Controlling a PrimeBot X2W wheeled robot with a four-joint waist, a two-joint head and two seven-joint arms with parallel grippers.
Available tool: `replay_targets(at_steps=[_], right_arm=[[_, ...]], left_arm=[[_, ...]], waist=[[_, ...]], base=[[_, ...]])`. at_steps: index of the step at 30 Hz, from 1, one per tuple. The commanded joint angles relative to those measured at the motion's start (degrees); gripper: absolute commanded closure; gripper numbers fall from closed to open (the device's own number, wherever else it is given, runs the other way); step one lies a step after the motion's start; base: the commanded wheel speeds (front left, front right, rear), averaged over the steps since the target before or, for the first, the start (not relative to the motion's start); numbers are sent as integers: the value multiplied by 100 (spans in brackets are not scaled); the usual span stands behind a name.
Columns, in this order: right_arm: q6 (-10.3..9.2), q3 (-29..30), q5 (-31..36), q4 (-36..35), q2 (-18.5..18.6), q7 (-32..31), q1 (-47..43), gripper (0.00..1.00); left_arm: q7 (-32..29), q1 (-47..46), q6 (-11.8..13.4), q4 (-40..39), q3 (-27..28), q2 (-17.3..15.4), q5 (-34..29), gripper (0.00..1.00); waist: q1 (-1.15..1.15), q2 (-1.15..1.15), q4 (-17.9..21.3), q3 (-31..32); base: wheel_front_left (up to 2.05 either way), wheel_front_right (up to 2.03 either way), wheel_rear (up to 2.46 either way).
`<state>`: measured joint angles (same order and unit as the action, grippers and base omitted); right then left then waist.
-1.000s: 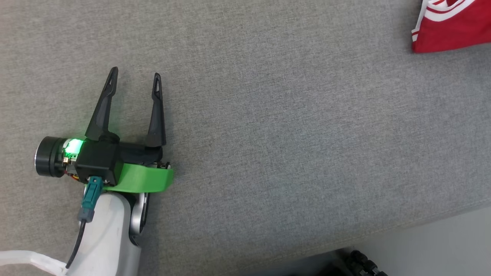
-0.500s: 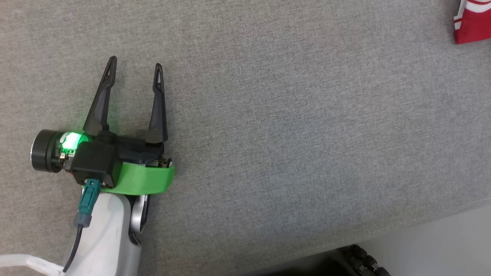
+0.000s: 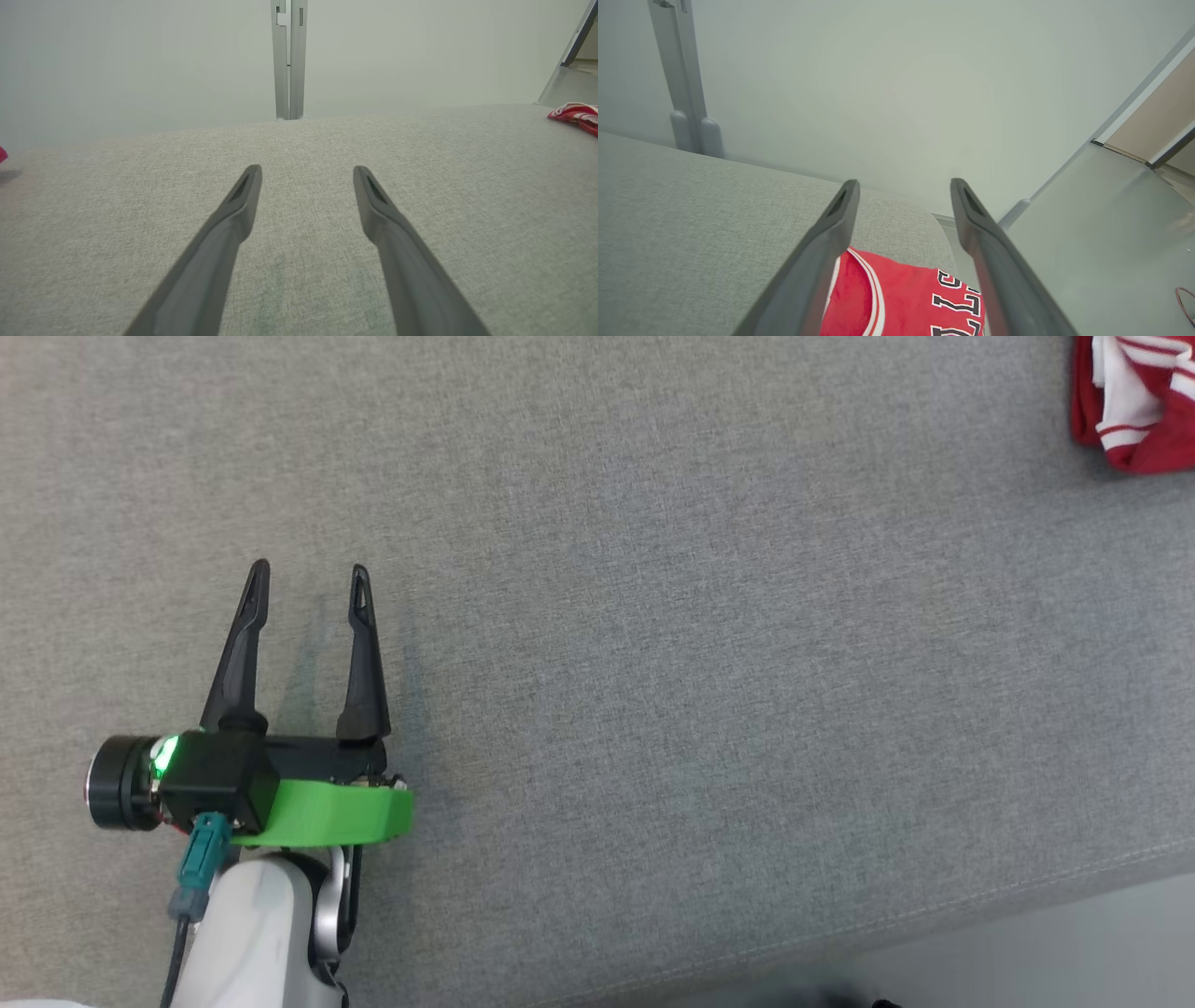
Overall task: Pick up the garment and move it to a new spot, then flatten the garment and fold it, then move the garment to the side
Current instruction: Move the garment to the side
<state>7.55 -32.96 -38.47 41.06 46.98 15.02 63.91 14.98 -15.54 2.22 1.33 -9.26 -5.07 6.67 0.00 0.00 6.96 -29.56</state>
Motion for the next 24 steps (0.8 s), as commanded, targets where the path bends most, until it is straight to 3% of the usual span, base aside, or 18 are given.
replay_targets(at_steps=[1,10,24], right_arm=[[-13,100,71,-125,-133,14,-280,0],[-12,962,693,-1133,-1144,16,-1691,0],[-12,2058,1192,-2242,-2046,17,-3936,0]], left_arm=[[21,153,27,-28,57,3,43,0],[21,795,-16,-61,382,4,239,0],[22,1224,-173,206,631,85,365,0]], waist=[[0,0,-218,552],[0,0,-363,1330],[0,0,-563,2123]], base=[[0,0,0],[0,0,0],[0,0,0]])
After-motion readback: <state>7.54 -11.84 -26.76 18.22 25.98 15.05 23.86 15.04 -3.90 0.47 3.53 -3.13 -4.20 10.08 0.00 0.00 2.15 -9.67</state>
